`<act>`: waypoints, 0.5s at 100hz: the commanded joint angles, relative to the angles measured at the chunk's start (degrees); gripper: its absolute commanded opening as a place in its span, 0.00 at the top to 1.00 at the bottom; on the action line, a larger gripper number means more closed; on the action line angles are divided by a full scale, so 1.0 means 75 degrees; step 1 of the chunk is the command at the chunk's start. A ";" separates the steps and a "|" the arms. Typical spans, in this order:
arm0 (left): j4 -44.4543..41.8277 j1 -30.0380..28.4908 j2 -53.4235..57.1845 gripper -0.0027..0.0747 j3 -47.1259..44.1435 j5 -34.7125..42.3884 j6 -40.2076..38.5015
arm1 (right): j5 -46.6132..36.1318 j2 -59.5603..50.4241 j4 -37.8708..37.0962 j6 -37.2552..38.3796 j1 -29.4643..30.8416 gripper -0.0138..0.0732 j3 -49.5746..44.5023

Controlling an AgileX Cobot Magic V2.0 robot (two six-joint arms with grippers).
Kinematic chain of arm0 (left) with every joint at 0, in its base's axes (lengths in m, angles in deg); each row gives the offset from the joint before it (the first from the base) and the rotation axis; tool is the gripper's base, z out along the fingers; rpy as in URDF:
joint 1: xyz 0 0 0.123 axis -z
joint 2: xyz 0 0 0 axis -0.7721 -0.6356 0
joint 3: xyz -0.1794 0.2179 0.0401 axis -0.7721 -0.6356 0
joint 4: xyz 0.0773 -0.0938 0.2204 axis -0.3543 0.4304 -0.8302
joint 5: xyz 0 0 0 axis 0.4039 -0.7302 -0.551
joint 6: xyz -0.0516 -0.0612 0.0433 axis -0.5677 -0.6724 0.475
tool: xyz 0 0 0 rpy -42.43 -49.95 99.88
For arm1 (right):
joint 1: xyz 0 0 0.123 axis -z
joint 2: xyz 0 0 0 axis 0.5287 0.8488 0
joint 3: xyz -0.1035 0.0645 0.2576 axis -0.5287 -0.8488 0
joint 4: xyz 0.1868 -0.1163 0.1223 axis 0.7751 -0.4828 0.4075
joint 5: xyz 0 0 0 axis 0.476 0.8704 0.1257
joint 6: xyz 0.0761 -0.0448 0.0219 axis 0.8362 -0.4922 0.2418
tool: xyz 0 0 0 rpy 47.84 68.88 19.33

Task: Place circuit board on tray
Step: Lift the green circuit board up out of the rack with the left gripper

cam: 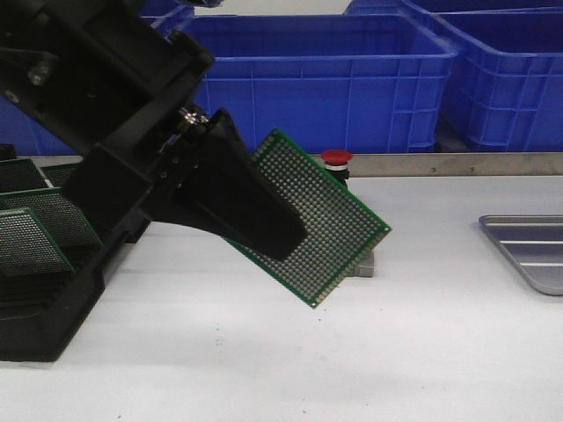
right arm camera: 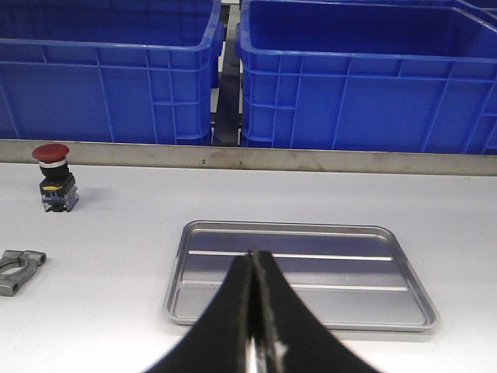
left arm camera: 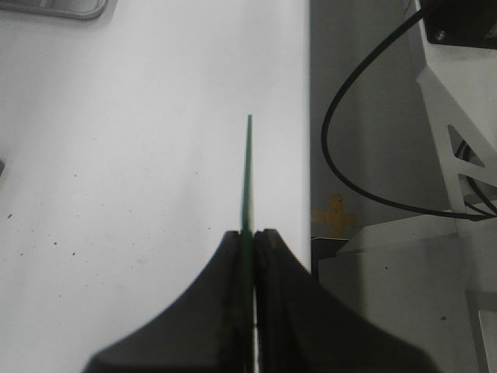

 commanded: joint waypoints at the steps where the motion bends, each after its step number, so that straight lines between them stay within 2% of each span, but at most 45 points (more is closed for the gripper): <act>1: 0.0441 0.0079 0.0217 0.99 0.0233 -0.0034 -0.0019 | -0.0192 -0.0084 -0.0086 -0.0017 0.0027 0.91 0.0319; 20: 0.0441 0.0079 0.0217 0.99 0.0233 -0.0034 -0.0019 | 0.1506 0.0632 0.0002 -0.0017 0.0027 0.91 0.1679; 35: 0.0441 0.0079 0.0217 0.99 0.0233 -0.0034 -0.0019 | 0.3597 0.1705 0.0903 -0.0025 0.0020 0.91 0.3084; 43: 0.0441 0.0079 0.0217 0.99 0.0233 -0.0034 -0.0019 | 0.4332 0.2378 0.1378 -0.0160 0.0020 0.91 0.3644; 50: 0.0441 0.0079 0.0217 0.99 0.0233 -0.0034 -0.0019 | 0.4708 0.2940 0.1892 -0.0670 0.0020 0.91 0.4017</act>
